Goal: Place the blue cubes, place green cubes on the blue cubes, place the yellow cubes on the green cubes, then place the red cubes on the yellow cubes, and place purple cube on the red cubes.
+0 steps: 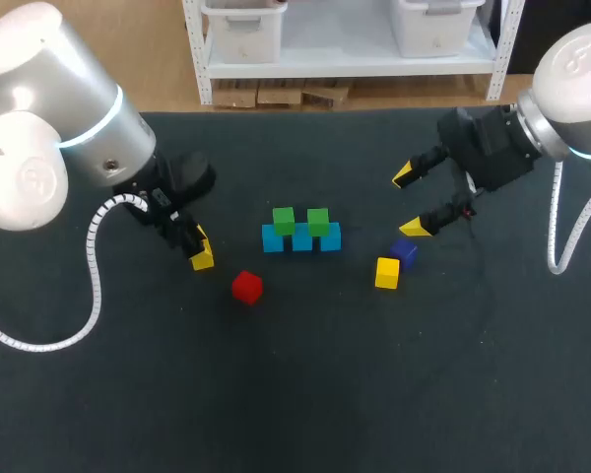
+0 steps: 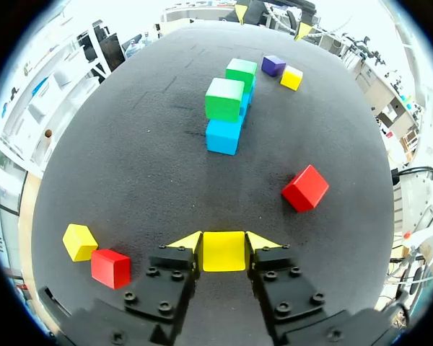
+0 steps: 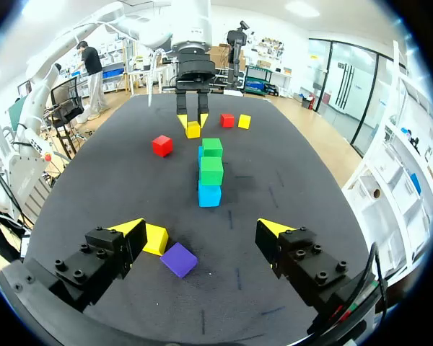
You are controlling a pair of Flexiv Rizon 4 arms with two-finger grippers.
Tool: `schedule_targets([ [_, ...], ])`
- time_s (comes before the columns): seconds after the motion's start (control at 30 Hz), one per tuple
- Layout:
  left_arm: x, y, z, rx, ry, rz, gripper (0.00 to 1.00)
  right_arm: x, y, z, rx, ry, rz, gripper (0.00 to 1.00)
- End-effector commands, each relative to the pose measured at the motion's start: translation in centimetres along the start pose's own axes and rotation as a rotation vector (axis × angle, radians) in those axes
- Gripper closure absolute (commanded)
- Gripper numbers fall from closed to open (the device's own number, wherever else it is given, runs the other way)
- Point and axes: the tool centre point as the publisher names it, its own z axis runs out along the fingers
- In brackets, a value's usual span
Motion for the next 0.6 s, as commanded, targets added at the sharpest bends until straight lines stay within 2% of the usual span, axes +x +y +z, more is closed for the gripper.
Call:
schedule_targets([
  [0.03, -0.5, -0.1, -1.2, -0.019, 0.0, 0.005, 1.0, 0.0, 0.0, 0.0, 0.0, -0.002, -0.001, 0.0],
  [0.2, -2.5, -0.5, -4.0, -0.047, -0.008, 0.029, 1.0, 0.0, 0.0, 0.0, 0.0, -0.002, -0.001, 0.0],
  [0.37, -5.6, -1.2, -6.5, -0.06, -0.046, 0.098, 1.0, 0.0, 0.0, 0.0, 0.0, -0.002, -0.001, 0.0],
  [0.6, -9.0, -1.4, -7.6, -0.085, -0.058, 0.173, 1.0, 0.0, 0.0, 0.0, 0.0, -0.002, -0.001, 0.0],
])
